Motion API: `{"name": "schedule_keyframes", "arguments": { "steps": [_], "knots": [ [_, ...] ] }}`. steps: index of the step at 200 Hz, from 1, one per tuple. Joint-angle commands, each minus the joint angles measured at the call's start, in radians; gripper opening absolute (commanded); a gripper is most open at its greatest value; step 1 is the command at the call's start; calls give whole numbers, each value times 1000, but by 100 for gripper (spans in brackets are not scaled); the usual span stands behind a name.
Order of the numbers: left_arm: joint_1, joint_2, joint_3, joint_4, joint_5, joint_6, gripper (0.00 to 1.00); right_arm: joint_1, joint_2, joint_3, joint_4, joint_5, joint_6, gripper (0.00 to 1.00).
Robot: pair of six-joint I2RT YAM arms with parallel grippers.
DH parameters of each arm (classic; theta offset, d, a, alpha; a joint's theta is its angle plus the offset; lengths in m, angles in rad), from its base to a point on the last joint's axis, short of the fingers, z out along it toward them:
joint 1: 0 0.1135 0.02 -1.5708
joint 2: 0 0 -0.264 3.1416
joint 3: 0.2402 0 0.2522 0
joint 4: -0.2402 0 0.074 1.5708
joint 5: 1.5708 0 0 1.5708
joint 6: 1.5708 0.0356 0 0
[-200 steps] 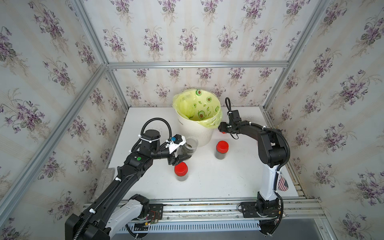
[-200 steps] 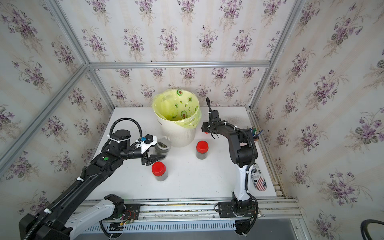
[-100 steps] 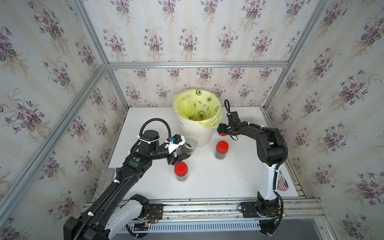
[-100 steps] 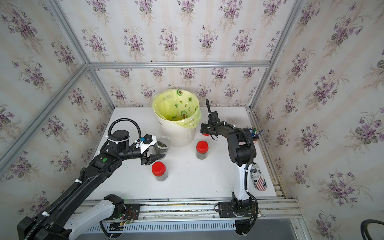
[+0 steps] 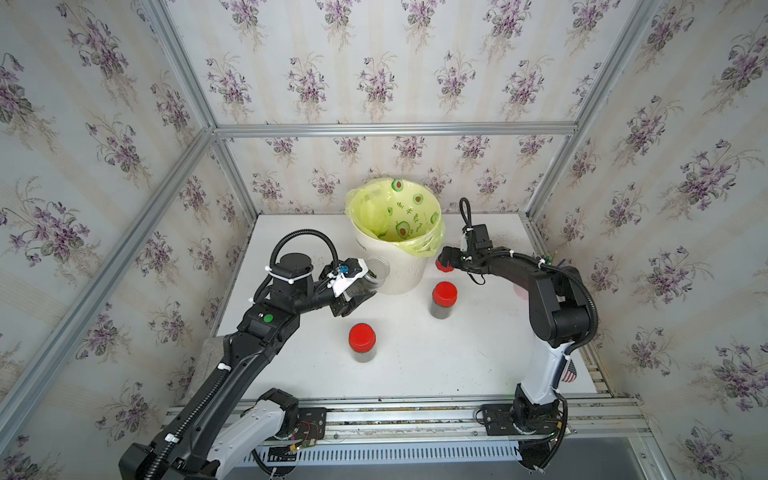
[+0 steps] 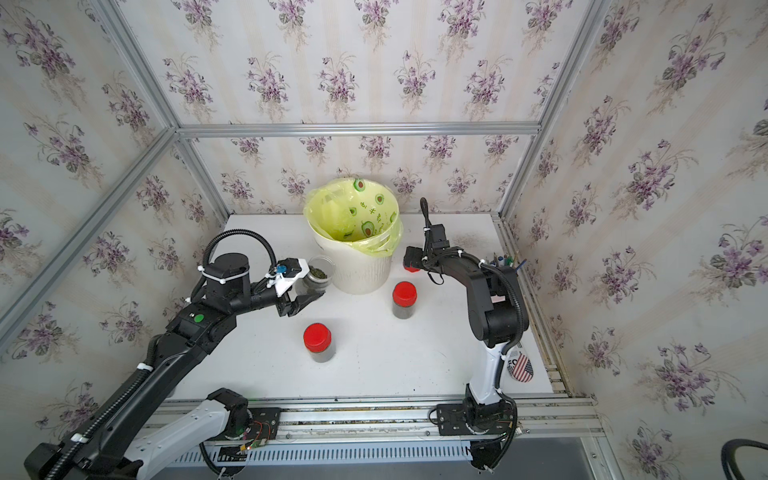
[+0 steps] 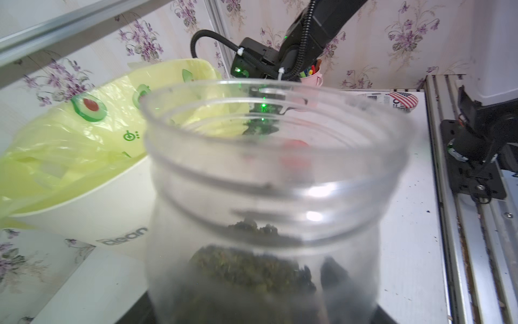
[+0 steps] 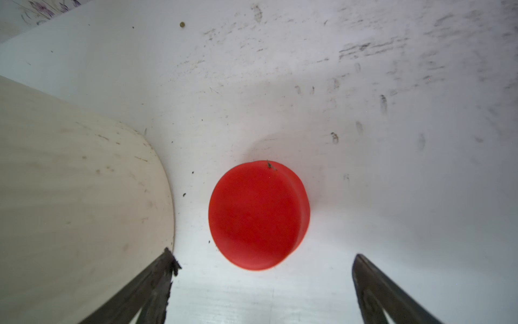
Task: Empty moldy tea leaves from jars
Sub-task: Place the lid at the center of the board, then pour the moldy tea leaves from the jar into the trash bin.
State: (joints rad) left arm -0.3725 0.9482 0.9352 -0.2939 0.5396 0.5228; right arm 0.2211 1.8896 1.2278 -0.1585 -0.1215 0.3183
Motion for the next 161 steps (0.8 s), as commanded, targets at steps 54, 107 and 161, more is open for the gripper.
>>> {"name": "schedule_keyframes", "arguments": {
  "steps": [54, 107, 161],
  "knots": [
    [12, 117, 248, -77, -212, 212, 45, -40, -273, -193, 70, -61, 60, 98],
    [27, 305, 494, -120, -294, 346, 45, -60, -406, -277, 72, -128, 62, 98],
    [27, 516, 743, -125, -398, 505, 45, -69, -507, -280, 43, -172, 59, 98]
  ]
}}
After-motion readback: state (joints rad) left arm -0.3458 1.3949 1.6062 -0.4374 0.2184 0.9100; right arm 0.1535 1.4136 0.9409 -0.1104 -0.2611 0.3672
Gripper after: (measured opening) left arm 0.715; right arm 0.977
